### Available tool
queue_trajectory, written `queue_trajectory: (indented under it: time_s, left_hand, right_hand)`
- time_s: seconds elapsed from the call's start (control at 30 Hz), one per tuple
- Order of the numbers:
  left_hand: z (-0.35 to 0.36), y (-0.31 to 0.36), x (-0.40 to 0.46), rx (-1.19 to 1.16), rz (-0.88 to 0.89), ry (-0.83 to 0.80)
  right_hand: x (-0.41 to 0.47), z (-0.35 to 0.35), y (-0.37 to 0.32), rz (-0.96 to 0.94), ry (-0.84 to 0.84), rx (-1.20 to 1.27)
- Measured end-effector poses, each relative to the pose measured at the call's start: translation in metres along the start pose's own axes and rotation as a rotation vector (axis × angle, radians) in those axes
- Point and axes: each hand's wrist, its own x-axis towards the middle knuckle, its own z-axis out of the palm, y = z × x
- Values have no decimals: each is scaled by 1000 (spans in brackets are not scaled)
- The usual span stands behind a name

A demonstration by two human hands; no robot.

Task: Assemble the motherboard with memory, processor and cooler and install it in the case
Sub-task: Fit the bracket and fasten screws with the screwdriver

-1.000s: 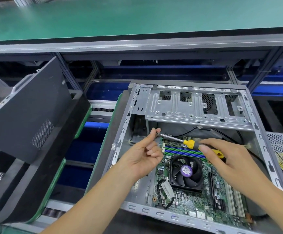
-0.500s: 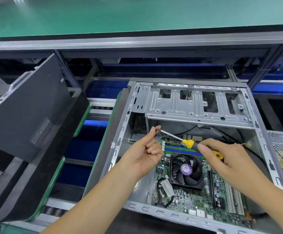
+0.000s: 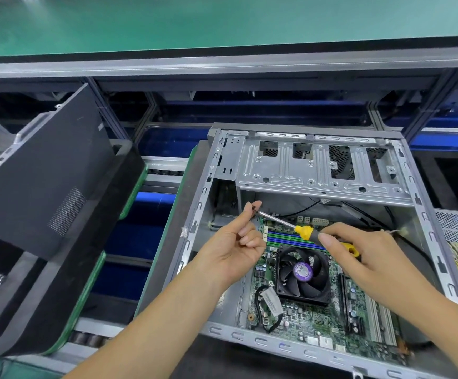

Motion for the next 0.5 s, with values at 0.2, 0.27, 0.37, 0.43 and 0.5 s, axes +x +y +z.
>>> queue_trajectory:
  time_s: [0.2, 0.27, 0.37, 0.43, 0.5]
  left_hand:
    - [1, 0, -1, -19, -6, -2]
    - [1, 0, -1, -25, -7, -1]
    - [1, 0, -1, -32, -8, -1]
    - [2, 0, -2, -38, -12, -1]
    - [2, 0, -2, -48, -18, 0]
  right_hand:
    - [0, 1, 2, -7, -11, 13]
    - [0, 2, 2, -4, -21, 17]
    - [1, 2, 2, -5, -19, 22]
    - [1, 2, 2, -5, -17, 31]
    - [1, 3, 2, -3, -17, 40]
